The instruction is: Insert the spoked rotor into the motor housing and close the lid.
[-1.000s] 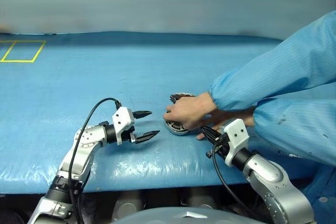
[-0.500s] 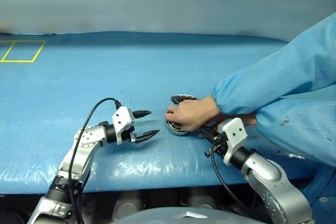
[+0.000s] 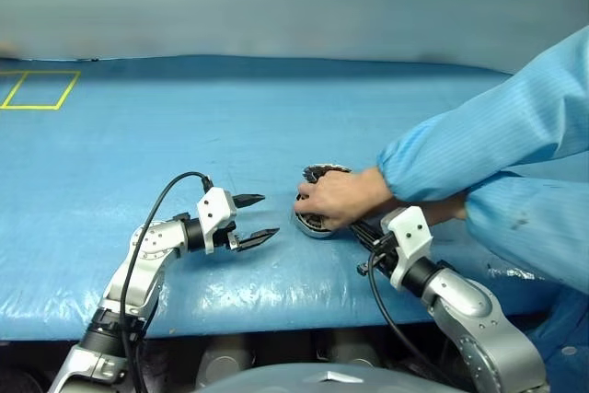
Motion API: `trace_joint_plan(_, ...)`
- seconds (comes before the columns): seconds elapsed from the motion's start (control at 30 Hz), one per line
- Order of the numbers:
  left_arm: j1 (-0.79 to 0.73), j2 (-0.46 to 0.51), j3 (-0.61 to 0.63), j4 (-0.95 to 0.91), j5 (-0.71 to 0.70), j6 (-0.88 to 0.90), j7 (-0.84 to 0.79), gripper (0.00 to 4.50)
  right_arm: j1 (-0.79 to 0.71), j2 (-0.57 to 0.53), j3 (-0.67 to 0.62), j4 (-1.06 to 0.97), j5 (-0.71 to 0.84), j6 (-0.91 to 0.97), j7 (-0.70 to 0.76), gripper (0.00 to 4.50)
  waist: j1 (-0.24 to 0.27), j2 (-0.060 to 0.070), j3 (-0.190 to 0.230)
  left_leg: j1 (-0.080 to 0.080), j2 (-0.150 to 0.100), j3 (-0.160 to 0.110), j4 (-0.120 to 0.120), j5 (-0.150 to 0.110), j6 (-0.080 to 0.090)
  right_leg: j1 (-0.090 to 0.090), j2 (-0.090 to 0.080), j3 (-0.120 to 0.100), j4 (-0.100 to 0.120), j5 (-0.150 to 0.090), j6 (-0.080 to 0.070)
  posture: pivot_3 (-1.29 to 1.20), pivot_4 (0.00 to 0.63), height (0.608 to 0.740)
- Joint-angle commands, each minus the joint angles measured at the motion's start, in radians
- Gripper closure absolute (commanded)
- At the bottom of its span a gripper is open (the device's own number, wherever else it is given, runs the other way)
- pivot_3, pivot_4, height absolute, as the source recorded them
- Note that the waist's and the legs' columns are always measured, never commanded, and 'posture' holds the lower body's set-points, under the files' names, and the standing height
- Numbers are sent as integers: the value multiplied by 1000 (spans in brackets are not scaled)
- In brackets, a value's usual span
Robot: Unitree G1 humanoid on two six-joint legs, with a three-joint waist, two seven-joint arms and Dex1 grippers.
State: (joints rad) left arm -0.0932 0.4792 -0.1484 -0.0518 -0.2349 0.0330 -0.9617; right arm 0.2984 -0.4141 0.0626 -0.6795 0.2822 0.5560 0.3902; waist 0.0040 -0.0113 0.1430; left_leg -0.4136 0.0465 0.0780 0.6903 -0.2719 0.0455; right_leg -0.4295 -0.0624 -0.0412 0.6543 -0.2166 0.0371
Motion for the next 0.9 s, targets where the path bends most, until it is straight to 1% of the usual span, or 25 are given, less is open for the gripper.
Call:
trace_joint_plan(0.03,0,-2,-4,-9,-3,-20,-4,807,-7,3,-4,-27,7,-4,-2,4500,0,0,0,0,0,0,0,0,0,0,0,0,0,0,0,0,150,740)
trace_joint_plan(0.9,-11,1,-16,13,20,-40,-4,807,-11,-12,-17,-27,4,-4,-1,4500,0,0,0,0,0,0,0,0,0,0,0,0,0,0,0,0,150,740)
